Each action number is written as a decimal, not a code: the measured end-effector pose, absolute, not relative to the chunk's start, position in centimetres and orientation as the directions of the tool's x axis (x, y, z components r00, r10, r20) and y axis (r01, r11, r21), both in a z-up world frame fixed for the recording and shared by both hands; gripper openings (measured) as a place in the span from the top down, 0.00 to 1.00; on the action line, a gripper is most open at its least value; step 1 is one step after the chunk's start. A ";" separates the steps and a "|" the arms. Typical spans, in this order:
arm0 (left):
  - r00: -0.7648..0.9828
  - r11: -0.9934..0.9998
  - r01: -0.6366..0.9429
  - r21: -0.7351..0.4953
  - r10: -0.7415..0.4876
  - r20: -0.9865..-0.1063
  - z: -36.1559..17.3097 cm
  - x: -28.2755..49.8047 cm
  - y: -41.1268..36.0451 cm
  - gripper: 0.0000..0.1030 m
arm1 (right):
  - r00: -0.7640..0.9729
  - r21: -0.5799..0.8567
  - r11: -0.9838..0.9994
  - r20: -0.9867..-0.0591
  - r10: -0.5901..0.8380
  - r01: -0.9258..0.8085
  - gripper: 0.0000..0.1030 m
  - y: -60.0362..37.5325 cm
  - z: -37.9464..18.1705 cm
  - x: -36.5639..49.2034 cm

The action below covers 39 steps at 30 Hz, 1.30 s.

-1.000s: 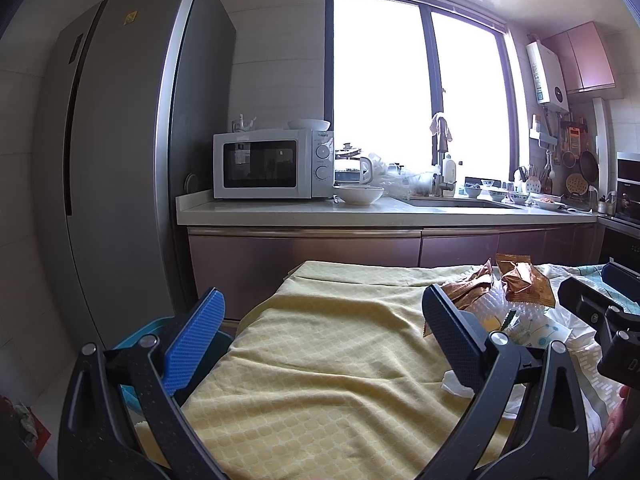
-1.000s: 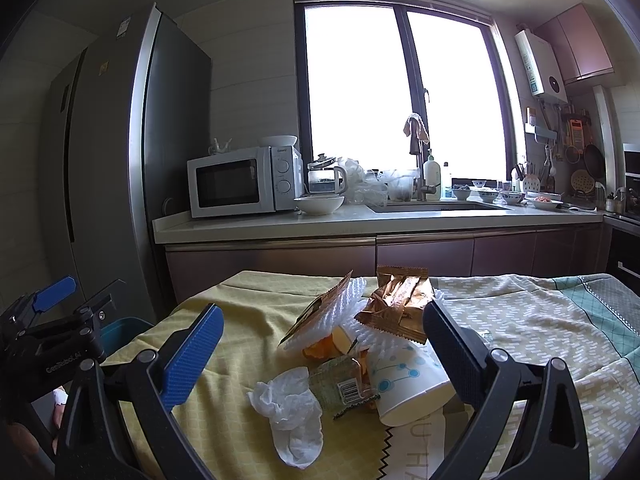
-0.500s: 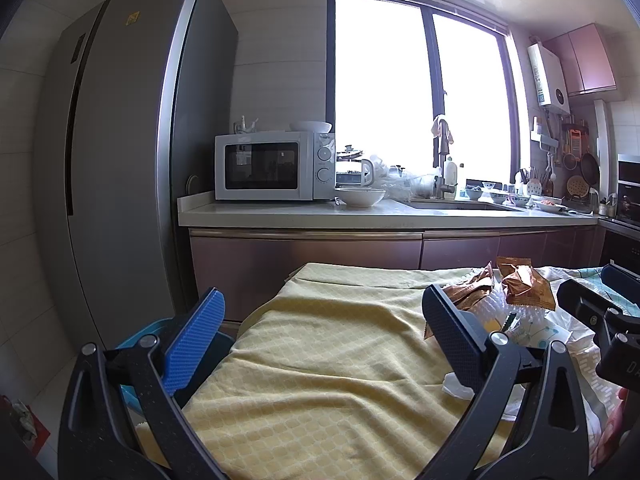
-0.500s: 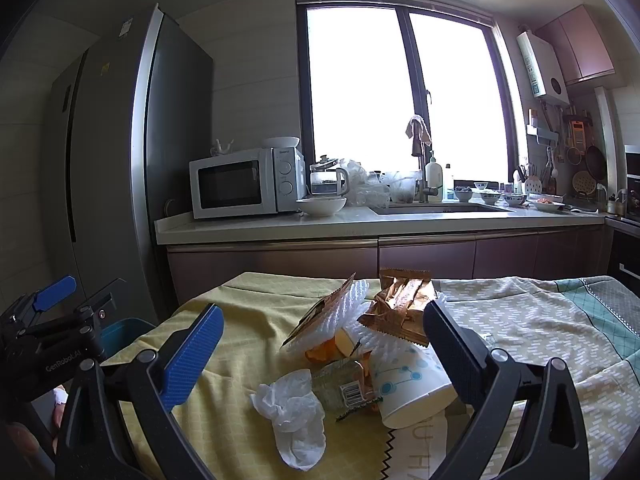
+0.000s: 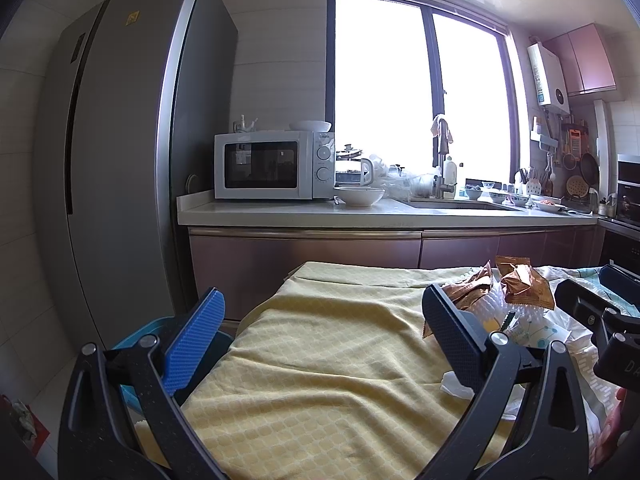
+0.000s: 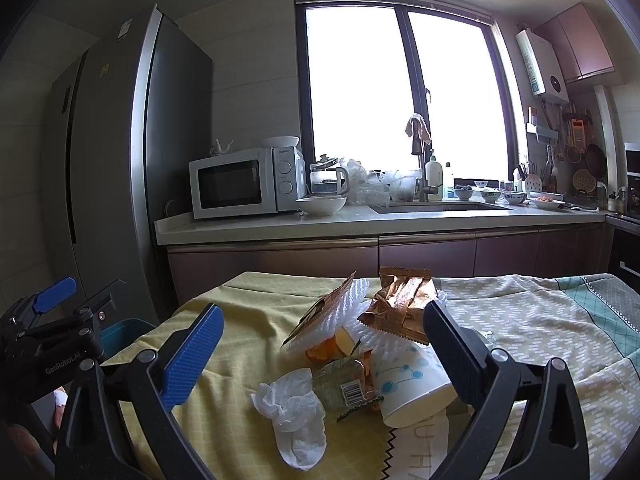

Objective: Collect trash

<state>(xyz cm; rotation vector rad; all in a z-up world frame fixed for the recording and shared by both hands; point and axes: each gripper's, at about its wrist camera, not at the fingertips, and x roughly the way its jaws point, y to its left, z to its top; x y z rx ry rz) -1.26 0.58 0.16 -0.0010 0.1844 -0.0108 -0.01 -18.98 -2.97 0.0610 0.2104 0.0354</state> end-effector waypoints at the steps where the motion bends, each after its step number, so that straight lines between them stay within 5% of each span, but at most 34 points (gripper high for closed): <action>1: 0.983 1.000 0.010 -0.001 -0.010 -0.185 0.2 -1.3 0.6 0.05 | 0.977 0.063 0.998 -0.208 0.041 -0.029 0.06 -18.9 -3.0 0.0; 28: 0.976 1.000 0.023 0.012 -0.020 -0.217 -0.4 -0.6 -0.2 0.05 | 0.974 0.080 0.996 -0.219 0.053 -0.036 0.06 -19.4 -3.6 0.8; 39: 0.944 0.987 0.155 0.045 -0.135 -0.300 -1.7 0.9 -2.7 0.05 | 0.960 0.122 0.992 -0.281 0.021 0.014 0.06 -22.4 -4.6 1.8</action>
